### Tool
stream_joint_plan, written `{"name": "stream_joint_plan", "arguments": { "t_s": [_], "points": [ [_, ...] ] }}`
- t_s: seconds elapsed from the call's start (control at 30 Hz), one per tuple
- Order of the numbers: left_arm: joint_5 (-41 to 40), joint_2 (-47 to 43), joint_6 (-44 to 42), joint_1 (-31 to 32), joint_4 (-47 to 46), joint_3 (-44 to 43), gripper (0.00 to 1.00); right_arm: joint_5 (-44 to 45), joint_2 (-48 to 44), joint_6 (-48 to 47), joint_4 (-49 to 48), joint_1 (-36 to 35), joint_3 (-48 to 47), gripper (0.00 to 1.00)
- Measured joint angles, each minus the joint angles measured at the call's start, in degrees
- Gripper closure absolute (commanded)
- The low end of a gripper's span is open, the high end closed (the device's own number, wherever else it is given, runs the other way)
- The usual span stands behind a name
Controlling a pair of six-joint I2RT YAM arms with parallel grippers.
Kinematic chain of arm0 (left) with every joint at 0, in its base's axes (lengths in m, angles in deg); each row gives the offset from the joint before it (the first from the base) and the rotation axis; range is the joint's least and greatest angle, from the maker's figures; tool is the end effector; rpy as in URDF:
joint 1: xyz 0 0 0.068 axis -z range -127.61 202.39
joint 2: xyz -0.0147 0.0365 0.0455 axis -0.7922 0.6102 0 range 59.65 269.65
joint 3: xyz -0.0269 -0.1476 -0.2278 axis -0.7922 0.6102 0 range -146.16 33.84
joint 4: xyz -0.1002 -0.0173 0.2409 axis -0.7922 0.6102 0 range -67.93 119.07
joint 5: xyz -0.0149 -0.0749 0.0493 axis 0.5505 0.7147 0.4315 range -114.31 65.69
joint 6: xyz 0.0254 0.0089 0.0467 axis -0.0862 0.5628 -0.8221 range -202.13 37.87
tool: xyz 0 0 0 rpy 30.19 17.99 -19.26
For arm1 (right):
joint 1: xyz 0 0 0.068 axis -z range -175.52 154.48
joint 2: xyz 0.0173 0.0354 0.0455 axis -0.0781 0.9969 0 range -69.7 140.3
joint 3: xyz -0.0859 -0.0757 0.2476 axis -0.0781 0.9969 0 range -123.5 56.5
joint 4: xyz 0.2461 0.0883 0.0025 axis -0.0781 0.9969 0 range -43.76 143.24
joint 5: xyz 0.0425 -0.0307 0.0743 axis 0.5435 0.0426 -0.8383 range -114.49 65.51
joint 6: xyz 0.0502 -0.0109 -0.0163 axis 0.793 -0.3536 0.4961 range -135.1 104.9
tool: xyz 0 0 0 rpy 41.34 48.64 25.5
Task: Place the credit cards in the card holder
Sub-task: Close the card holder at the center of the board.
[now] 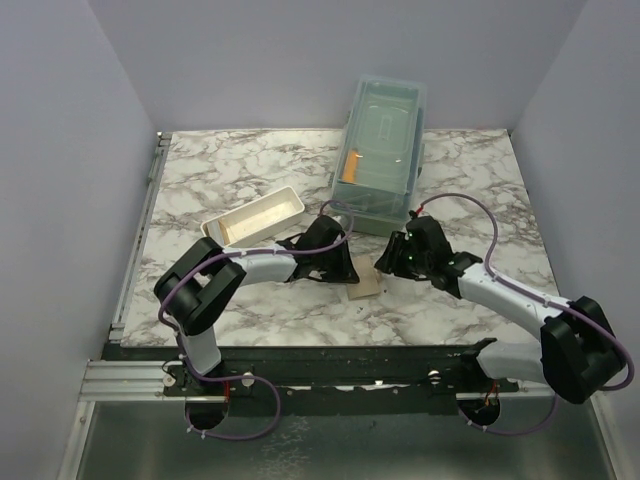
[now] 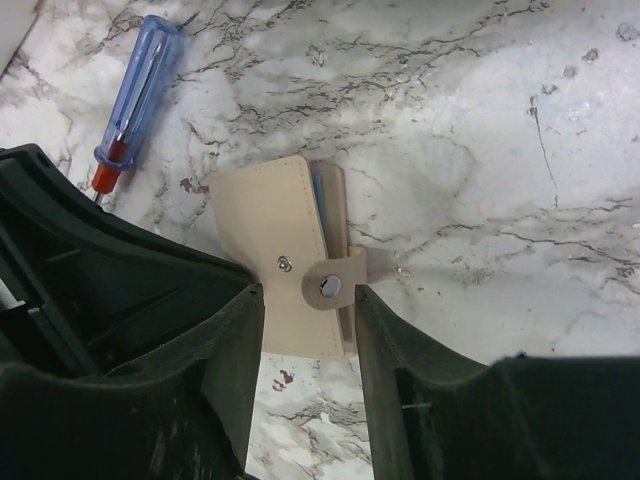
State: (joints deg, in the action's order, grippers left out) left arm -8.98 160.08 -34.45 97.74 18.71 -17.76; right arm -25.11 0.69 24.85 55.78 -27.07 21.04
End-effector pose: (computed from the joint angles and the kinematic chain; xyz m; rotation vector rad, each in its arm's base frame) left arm 0.2394 -0.2556 0.1510 0.0904 2.6099 -1.0162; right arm 0.2085 0.1285 0.1943 0.1726 2.4282 0.6075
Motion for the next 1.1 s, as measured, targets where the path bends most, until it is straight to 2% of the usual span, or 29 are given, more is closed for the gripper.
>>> {"name": "stream_joint_plan", "arguments": {
  "t_s": [0.3, 0.77, 0.93, 1.1],
  "points": [
    [0.04, 1.18, -0.22, -0.11, 1.53, -1.42, 0.89, -0.68, 5.03, -3.02, 0.57, 0.00, -3.17, 0.64],
    [0.07, 1.25, -0.35, -0.26, 1.66, -1.44, 0.89, -0.98, 7.10, -4.98, 3.69, -0.31, -5.01, 0.60],
    [0.09, 1.29, -0.35, -0.26, 1.77, -1.55, 0.90, -1.38, 8.39, -5.38, 3.91, -0.44, -5.51, 0.67],
    [0.09, 1.29, -0.35, -0.26, 1.77, -1.55, 0.90, -1.38, 8.57, -5.55, 4.15, -0.63, -5.57, 0.79]
  ]
}}
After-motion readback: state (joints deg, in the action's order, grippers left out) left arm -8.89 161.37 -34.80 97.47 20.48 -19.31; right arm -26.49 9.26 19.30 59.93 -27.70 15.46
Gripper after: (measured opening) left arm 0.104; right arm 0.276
